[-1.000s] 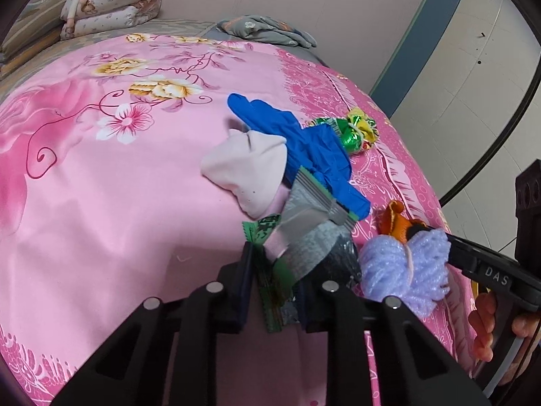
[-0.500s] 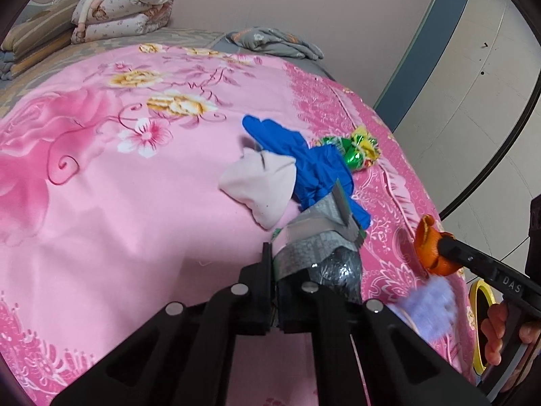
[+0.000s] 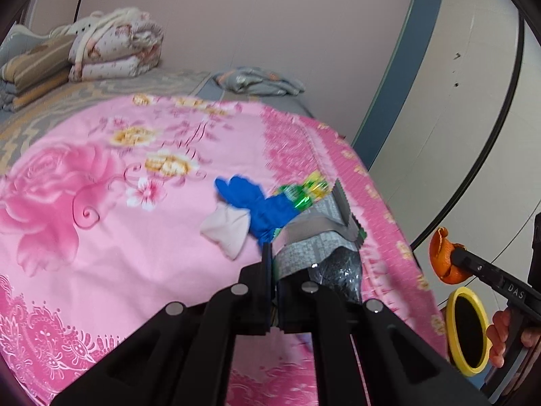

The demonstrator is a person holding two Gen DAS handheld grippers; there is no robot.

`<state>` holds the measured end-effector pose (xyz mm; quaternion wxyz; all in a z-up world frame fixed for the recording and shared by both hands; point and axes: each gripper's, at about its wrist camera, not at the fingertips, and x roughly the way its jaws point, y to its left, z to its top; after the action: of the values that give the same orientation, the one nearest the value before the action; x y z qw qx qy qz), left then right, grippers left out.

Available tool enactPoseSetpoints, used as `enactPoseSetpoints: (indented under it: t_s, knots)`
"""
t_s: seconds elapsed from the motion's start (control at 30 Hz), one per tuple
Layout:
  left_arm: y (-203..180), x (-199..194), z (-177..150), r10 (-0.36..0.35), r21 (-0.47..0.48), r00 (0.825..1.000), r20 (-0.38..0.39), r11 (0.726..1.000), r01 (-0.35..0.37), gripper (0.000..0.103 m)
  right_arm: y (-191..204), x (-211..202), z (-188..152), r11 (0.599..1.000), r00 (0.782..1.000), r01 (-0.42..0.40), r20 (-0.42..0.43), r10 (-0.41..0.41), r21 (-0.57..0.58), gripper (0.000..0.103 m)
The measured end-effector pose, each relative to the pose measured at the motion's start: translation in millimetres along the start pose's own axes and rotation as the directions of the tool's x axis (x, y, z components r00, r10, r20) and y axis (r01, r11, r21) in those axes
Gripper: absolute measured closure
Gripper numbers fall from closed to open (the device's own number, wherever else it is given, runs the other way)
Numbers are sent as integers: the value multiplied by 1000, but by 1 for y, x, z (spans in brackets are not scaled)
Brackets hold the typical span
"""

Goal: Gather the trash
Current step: 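Carry the foil packet and orange peel in both tools over the yellow bin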

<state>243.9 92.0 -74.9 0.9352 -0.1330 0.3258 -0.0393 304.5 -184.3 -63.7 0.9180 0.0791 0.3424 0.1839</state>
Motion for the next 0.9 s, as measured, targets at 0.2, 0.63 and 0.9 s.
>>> enactPoseSetpoints:
  t_s: [0.2, 0.63, 0.9]
  knots:
    - [-36, -32, 12, -26, 44, 998, 64, 999, 23, 101, -4, -57, 6, 1000, 995, 7, 103, -8, 4, 82]
    - [-133, -89, 39, -142, 146, 976, 165, 982, 119, 101, -30, -180, 14, 997, 942, 29, 330, -51, 71, 82]
    - [-210, -101, 46, -253, 245, 952, 171, 947, 208, 101, -70, -243, 11, 981, 896, 80, 419, -148, 177, 82]
